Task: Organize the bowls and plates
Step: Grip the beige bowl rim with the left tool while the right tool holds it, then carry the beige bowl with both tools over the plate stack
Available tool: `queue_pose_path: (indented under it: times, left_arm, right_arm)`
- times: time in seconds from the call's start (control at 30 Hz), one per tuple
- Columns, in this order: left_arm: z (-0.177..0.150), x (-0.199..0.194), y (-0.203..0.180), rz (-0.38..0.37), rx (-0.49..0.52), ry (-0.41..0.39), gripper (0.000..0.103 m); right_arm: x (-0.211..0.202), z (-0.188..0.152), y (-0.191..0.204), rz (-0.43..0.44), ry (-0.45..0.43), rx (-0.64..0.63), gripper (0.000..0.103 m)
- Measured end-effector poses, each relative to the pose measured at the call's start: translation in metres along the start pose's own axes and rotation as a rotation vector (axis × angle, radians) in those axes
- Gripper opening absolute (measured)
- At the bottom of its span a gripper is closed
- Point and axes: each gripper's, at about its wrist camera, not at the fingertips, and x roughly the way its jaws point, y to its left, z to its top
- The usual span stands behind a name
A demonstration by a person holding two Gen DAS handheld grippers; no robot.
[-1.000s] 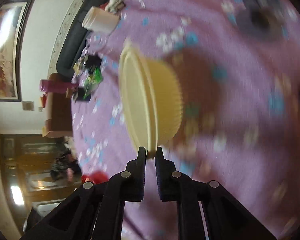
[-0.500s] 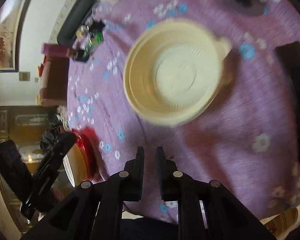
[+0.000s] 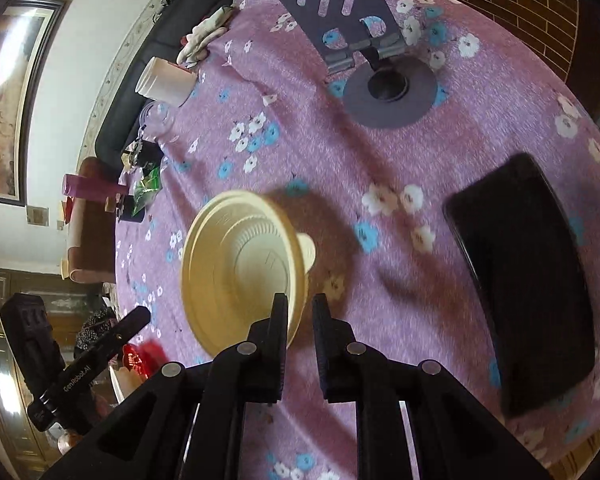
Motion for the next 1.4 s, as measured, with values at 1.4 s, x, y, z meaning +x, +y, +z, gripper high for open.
queue_pose_path:
  times: [1.4]
  left_arm:
    - [-0.034, -0.016, -0.013, 0.135, 0.142, -0.139, 0.011]
  right_arm:
    - [0.014, -0.022, 0.060, -0.056, -0.034, -0.217, 0.011]
